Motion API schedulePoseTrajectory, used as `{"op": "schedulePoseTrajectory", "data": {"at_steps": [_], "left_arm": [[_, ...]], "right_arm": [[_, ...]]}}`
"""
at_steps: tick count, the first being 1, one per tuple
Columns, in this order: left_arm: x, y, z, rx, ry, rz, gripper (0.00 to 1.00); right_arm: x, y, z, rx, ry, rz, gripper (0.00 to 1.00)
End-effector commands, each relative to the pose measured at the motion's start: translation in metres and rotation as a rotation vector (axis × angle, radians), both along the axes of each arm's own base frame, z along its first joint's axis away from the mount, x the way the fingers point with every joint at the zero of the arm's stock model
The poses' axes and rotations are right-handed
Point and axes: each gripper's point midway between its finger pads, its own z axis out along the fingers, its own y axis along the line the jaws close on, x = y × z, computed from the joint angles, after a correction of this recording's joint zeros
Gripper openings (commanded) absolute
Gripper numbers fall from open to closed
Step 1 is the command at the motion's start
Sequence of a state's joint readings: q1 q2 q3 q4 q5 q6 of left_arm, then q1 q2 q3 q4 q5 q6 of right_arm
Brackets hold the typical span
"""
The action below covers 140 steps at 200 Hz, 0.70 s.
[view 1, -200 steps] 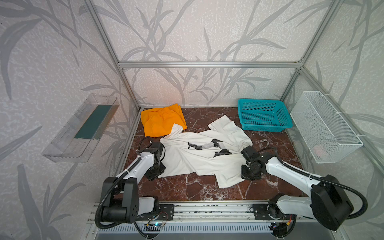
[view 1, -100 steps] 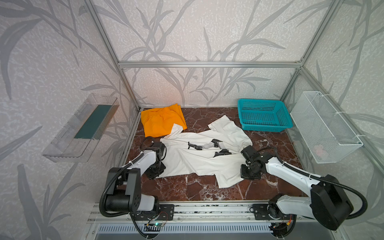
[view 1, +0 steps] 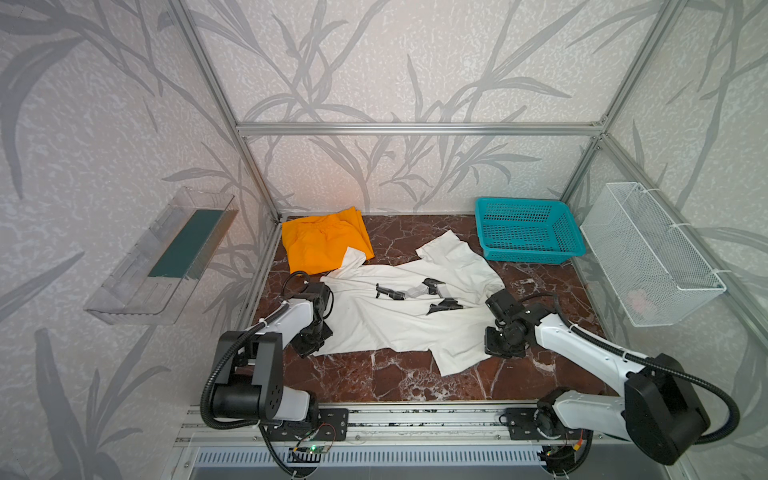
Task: Fold and stack the mixed laundry pile
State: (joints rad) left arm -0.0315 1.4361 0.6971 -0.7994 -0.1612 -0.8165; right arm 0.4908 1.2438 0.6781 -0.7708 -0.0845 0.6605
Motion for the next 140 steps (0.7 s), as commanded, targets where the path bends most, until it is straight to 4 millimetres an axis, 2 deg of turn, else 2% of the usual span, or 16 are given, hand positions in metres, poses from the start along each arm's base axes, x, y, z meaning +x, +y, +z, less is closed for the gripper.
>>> {"op": "schedulePoseTrajectory", "data": {"at_steps": [1, 33, 70, 92, 124, 140], "left_arm": [[-0.006, 0.007, 0.0, 0.033, 0.02, -0.003, 0.0], [0.0, 0.012, 0.031, 0.069, -0.023, -0.019, 0.0], [0.01, 0.012, 0.09, 0.07, -0.139, -0.035, 0.0], [0.02, 0.011, 0.129, 0.065, -0.258, -0.091, 0.0], [0.033, 0.006, 0.185, 0.048, -0.424, -0.145, 0.0], [0.035, 0.004, 0.213, 0.05, -0.463, -0.18, 0.0]], "right_arm": [[0.006, -0.008, 0.017, -0.038, -0.044, 0.001, 0.0], [0.013, -0.021, 0.036, -0.109, -0.102, 0.044, 0.0], [0.028, -0.035, 0.085, -0.182, -0.23, 0.062, 0.0], [0.039, -0.044, 0.128, -0.207, -0.369, 0.054, 0.0], [0.056, -0.059, 0.209, -0.263, -0.613, 0.07, 0.0], [0.059, -0.064, 0.242, -0.292, -0.678, 0.093, 0.0]]}}
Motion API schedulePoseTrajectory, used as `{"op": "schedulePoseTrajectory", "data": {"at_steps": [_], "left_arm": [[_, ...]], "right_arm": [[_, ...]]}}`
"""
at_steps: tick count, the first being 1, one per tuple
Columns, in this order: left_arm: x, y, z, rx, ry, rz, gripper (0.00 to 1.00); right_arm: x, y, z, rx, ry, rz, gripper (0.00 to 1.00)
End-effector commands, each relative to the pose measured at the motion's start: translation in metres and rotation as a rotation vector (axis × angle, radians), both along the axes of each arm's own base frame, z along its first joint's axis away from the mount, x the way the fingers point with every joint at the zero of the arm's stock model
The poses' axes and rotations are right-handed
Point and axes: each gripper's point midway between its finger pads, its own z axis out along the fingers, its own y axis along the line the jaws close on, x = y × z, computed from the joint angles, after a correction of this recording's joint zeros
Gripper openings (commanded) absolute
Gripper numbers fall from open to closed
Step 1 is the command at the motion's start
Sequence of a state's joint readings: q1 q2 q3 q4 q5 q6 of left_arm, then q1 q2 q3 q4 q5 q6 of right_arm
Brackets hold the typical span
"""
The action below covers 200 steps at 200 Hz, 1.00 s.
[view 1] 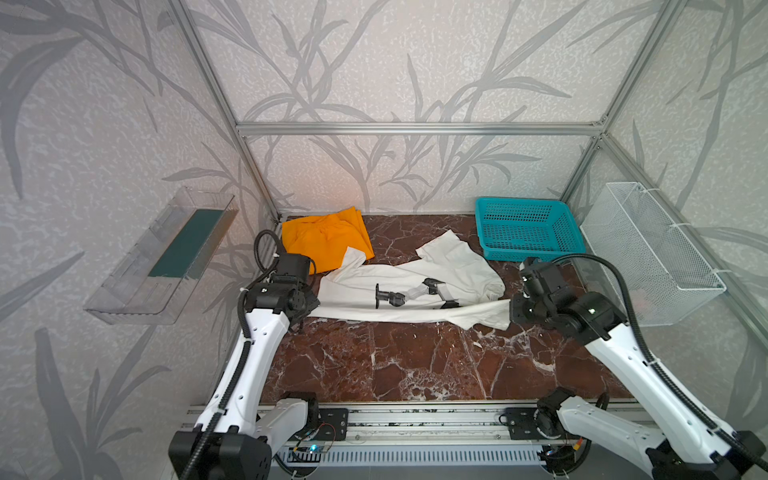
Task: Fold and stack the mixed laundry pile
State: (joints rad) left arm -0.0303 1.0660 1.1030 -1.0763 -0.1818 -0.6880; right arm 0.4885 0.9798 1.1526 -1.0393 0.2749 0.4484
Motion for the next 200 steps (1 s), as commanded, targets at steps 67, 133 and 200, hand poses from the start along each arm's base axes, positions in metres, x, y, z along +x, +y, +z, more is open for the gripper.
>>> {"op": "schedulePoseTrajectory", "data": {"at_steps": [67, 133, 200], "left_arm": [[-0.057, -0.008, 0.055, 0.029, 0.024, -0.192, 0.0], [-0.081, -0.024, 0.02, -0.056, 0.117, -0.26, 0.0], [-0.074, -0.038, -0.022, -0.149, 0.264, -0.287, 0.0]], "right_arm": [[-0.037, -0.038, 0.076, -0.142, -0.108, 0.071, 0.0], [-0.067, -0.029, 0.033, -0.088, 0.051, 0.144, 0.0], [-0.119, -0.003, -0.066, 0.076, 0.488, 0.117, 0.0]]}}
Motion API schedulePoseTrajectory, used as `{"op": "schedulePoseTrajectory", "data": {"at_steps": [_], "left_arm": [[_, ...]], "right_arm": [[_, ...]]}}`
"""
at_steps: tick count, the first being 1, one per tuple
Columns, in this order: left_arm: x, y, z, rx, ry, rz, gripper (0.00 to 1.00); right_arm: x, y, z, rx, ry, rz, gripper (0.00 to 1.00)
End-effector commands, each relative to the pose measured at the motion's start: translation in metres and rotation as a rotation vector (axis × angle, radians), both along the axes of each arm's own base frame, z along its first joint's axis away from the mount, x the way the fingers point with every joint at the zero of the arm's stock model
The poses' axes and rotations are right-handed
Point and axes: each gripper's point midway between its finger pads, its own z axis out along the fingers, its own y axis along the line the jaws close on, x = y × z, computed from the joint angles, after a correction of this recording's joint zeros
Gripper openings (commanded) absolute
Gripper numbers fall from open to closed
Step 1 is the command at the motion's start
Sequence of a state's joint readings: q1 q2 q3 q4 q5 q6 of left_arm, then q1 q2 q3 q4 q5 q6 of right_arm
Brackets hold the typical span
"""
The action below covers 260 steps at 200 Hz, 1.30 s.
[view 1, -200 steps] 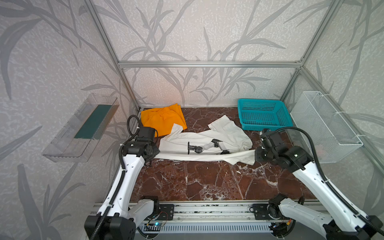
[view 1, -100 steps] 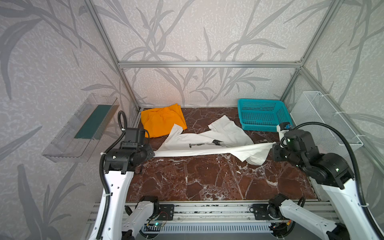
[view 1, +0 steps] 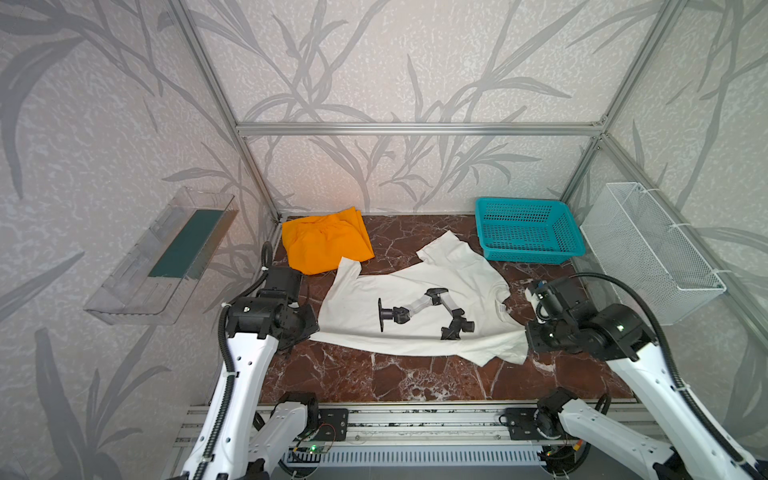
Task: Fold and stack the mixed laundry pile
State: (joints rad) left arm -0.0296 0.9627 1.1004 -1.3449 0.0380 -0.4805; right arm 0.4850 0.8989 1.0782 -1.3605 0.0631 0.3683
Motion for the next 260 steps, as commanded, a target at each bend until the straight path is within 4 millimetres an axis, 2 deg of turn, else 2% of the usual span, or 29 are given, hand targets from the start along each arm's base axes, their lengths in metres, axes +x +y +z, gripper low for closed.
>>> {"op": "schedulePoseTrajectory", "data": {"at_steps": [1, 42, 70, 89, 99, 111, 147, 170, 260], "left_arm": [[-0.006, -0.004, -0.013, -0.018, 0.069, -0.021, 0.0], [-0.017, -0.009, -0.033, -0.042, 0.2, -0.052, 0.0], [-0.033, -0.008, -0.033, -0.04, 0.283, -0.062, 0.0], [-0.036, -0.009, -0.031, -0.045, 0.294, -0.053, 0.0], [-0.034, -0.01, -0.034, -0.052, 0.288, -0.049, 0.0], [-0.027, -0.01, -0.041, -0.054, 0.272, -0.036, 0.0], [0.002, -0.01, -0.062, -0.065, 0.229, 0.065, 0.0], [0.013, -0.004, -0.078, -0.041, 0.217, 0.137, 0.0], [0.049, 0.018, -0.104, 0.077, 0.219, 0.156, 0.0]], "right_arm": [[-0.029, 0.005, -0.016, 0.069, 0.136, -0.061, 0.0], [-0.041, -0.01, -0.03, -0.035, 0.232, -0.075, 0.0], [-0.054, -0.013, -0.031, -0.076, 0.341, -0.064, 0.0], [-0.061, -0.014, -0.029, -0.069, 0.365, -0.075, 0.0], [-0.059, -0.012, -0.031, -0.065, 0.361, -0.082, 0.0], [-0.05, -0.008, -0.037, -0.061, 0.347, -0.088, 0.0], [-0.001, 0.015, -0.047, -0.024, 0.27, -0.098, 0.0], [0.026, 0.022, -0.053, -0.037, 0.229, -0.099, 0.0], [0.106, 0.011, -0.075, -0.005, 0.194, -0.141, 0.0]]}}
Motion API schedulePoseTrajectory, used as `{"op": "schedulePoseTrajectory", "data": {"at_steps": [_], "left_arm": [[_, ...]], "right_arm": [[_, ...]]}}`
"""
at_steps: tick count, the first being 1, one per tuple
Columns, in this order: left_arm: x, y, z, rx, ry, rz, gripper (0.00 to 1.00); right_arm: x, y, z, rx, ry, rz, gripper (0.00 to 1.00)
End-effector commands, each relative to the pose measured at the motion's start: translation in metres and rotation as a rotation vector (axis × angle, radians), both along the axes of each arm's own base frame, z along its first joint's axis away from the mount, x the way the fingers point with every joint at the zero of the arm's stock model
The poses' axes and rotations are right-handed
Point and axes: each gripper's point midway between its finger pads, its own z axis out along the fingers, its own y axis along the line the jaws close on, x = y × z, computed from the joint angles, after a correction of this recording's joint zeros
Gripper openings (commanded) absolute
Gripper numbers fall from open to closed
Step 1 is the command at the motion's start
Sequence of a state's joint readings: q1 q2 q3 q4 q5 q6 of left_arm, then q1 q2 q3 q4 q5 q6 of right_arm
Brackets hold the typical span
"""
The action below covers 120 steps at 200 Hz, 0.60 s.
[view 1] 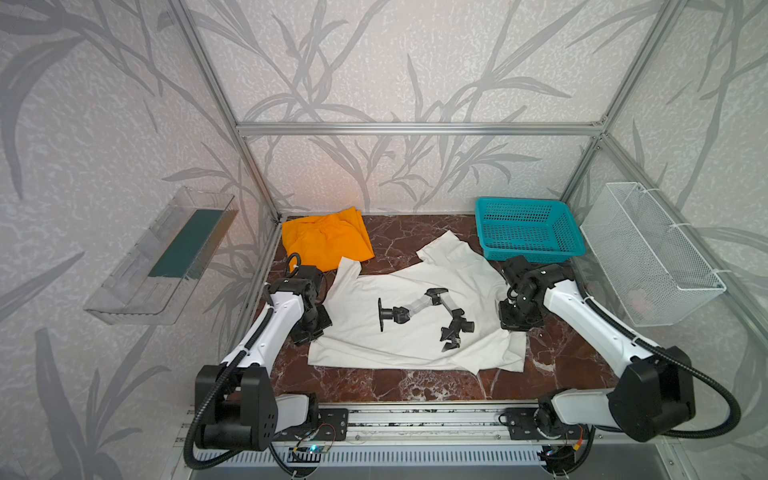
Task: Fold and stack the mixed laundry pile
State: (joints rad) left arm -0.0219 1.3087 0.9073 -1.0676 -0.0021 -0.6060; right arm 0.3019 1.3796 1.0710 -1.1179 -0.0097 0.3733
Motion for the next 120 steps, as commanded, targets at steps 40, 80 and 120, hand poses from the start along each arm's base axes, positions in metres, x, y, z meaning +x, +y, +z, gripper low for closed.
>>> {"op": "schedulePoseTrajectory", "data": {"at_steps": [40, 80, 120], "left_arm": [[0.036, 0.013, -0.01, 0.049, -0.032, -0.005, 0.0], [0.05, 0.012, -0.02, 0.016, -0.02, -0.019, 0.0], [0.061, 0.018, -0.023, 0.02, -0.026, 0.0, 0.0]], "right_arm": [[0.055, 0.009, -0.014, 0.031, -0.053, 0.029, 0.0], [0.073, 0.013, -0.028, 0.033, -0.042, 0.03, 0.0], [0.091, 0.009, -0.027, 0.019, -0.077, 0.013, 0.0]]}}
